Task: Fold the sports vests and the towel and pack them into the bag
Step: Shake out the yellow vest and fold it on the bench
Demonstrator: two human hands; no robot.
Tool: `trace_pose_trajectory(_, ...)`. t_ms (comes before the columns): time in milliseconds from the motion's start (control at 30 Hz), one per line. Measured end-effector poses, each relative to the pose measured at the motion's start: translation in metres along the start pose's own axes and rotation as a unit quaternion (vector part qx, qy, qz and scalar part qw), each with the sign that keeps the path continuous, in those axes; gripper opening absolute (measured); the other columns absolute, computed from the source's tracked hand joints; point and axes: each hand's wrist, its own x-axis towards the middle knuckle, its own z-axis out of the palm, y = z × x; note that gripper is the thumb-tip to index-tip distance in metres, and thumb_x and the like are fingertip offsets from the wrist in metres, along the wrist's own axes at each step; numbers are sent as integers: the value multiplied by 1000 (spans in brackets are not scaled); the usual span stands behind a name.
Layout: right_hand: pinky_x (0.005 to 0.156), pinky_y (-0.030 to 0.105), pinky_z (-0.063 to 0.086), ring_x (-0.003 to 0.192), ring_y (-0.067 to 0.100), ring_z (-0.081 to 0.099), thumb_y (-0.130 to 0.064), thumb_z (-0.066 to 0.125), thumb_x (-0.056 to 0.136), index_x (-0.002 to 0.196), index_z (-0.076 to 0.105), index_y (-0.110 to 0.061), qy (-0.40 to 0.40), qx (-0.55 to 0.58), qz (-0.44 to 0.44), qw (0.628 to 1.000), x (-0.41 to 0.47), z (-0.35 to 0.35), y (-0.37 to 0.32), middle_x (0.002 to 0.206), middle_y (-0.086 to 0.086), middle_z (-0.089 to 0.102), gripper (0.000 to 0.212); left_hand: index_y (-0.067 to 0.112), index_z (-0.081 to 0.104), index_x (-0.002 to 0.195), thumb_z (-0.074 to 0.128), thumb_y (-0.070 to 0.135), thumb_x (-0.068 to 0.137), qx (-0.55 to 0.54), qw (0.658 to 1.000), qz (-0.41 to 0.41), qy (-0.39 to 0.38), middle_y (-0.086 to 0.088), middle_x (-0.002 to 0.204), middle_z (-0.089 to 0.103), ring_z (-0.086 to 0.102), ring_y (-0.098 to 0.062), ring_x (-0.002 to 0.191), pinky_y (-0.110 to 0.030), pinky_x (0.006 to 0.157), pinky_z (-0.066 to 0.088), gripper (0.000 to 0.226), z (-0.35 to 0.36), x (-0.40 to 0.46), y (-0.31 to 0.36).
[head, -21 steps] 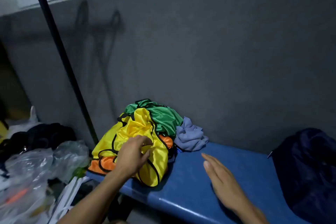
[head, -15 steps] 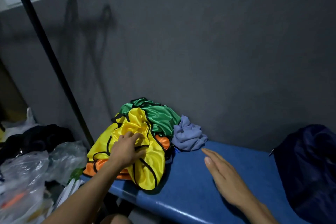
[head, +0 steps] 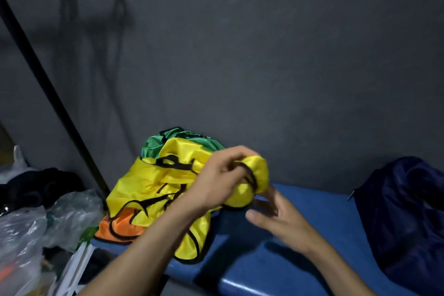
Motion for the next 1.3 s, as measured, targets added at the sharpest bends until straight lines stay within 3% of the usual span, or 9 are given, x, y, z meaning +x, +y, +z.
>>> trace_pose_trajectory(167, 84, 15, 52, 95, -11, 67, -17, 79, 87, 99, 76, -37, 95, 23, 36, 995, -11, 5, -3, 102, -34, 71, 24, 24, 72, 101, 61, 6, 97, -151, 987, -8, -58, 11, 94, 71, 64, -8, 93, -26, 88, 52, 21, 66, 10, 15)
trace_pose_trajectory(333, 84, 57, 60, 98, 21, 75, -22, 56, 104, 116, 72, -28, 183, 143, 81, 969, -12, 1, -10, 113, -4, 77, 21, 7, 67, 113, 56, 2, 100, -151, 986, 13, -68, 4, 103, 70, 64, -4, 97, -18, 88, 49, 18, 68, 4, 10)
trace_pose_trajectory(500, 65, 41, 63, 90, 28, 74, -14, 51, 102, 113, 71, -11, 222, 295, 94, 925, -10, -25, -24, 107, 12, 77, 22, 23, 55, 138, 69, 25, 95, 177, 981, 69, -49, 12, 136, 58, 54, -4, 126, -28, 106, 44, 45, 23, -31, -31)
trace_pose_trajectory(633, 58, 35, 62, 84, 23, 72, -14, 55, 100, 103, 70, -13, 268, 379, 72, 883, -9, -43, -26, 98, 10, 76, 15, 40, 34, 150, 63, 68, 73, 445, 876, -40, -182, 13, 148, 42, 42, -15, 135, -33, 111, 37, 87, -20, -76, -91)
trace_pose_trajectory(767, 63, 27, 61, 76, 13, 72, -29, 52, 103, 102, 68, -21, 291, 427, 35, 855, -6, -57, -28, 93, 0, 75, 18, 28, 60, 126, 56, 49, 79, 546, 819, -67, -162, 5, 120, 61, 57, -27, 112, -40, 88, 47, 52, -28, -77, -114)
trace_pose_trajectory(933, 76, 32, 61, 94, 18, 68, -29, 49, 104, 110, 68, -21, 285, 403, 20, 870, -3, -73, -27, 107, 1, 74, 22, 30, 57, 77, 71, 24, 94, 196, 976, -65, -70, 20, 66, 56, 50, 6, 63, -24, 61, 37, 22, -14, -37, -64)
trace_pose_trajectory(1067, 74, 46, 64, 96, 31, 72, -19, 47, 104, 116, 68, -14, 267, 320, 134, 899, -6, -75, -14, 105, 12, 77, 24, 3, 60, 80, 70, 27, 96, -81, 990, -102, 46, -5, 72, 57, 53, -19, 66, -33, 62, 40, 30, -2, 19, -40)
trace_pose_trajectory(1200, 64, 33, 60, 82, 29, 77, -22, 56, 103, 117, 64, -12, 271, 181, 214, 921, -13, -87, 3, 103, 11, 77, 19, -5, 66, 95, 74, 29, 91, -40, 984, -173, 28, -8, 86, 68, 63, -22, 79, -37, 76, 48, 36, -10, 30, -90)
trace_pose_trajectory(1300, 56, 29, 58, 73, 23, 76, -29, 60, 102, 118, 63, -15, 265, 82, 231, 933, -14, -94, 15, 113, 5, 72, 22, 14, 64, 87, 75, 39, 84, 269, 930, -221, -120, -4, 86, 69, 68, -25, 85, -31, 69, 47, 27, -25, 8, -131)
